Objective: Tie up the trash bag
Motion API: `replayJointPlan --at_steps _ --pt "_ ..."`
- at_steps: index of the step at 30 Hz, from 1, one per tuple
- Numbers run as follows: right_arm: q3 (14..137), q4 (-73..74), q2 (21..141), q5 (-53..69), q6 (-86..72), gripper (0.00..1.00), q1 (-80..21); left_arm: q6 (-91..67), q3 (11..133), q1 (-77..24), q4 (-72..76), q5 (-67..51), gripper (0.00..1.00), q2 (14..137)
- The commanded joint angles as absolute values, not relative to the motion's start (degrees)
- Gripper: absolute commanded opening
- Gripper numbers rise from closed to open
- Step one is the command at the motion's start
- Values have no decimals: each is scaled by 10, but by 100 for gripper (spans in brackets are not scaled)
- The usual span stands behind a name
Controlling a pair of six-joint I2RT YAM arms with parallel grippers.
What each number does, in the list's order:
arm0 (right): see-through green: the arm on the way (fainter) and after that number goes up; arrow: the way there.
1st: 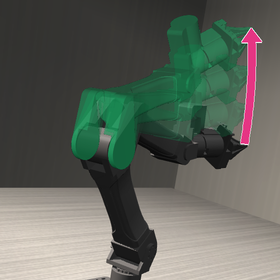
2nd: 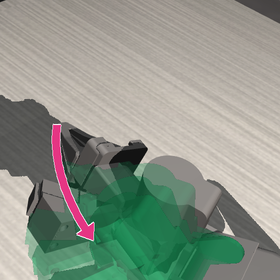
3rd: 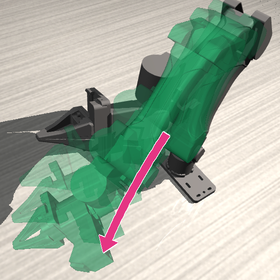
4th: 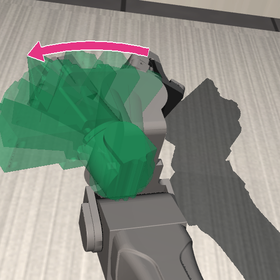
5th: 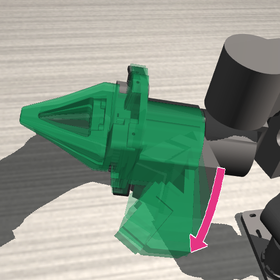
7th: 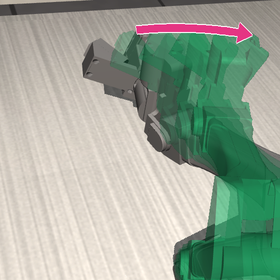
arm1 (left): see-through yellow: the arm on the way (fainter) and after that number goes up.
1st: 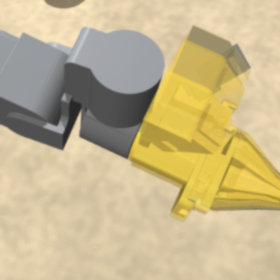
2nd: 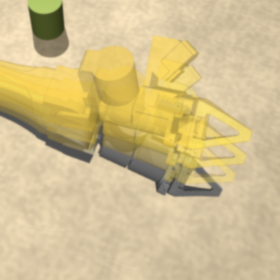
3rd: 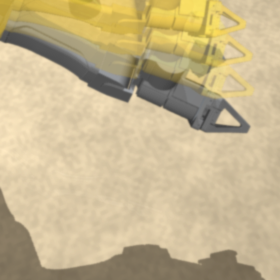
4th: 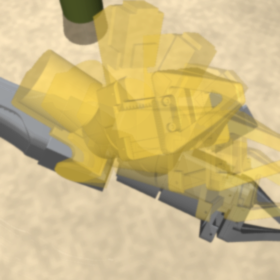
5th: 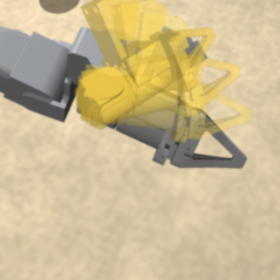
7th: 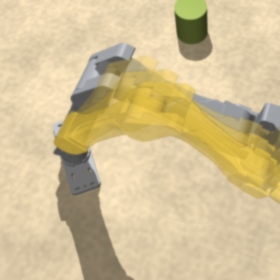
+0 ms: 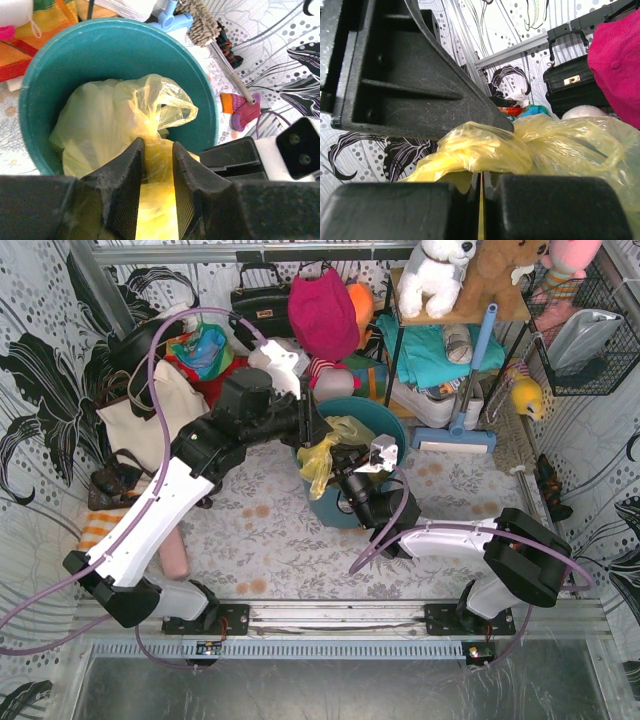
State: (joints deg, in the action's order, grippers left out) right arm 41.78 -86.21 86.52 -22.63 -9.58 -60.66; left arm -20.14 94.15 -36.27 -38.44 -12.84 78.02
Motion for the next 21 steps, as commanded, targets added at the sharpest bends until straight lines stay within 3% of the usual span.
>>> replayJointPlan --at_steps 1,15,21 --pt "444 -899 865 -218 -90 0 -605 -201 968 -388 -376 -150 38 788" --pt "438 -970 858 -236 -24 0 -605 -235 882 -401 -389 -64 41 697" --pt "439 -974 851 -192 -20 0 -605 -258 843 -401 -333 -115 41 696"
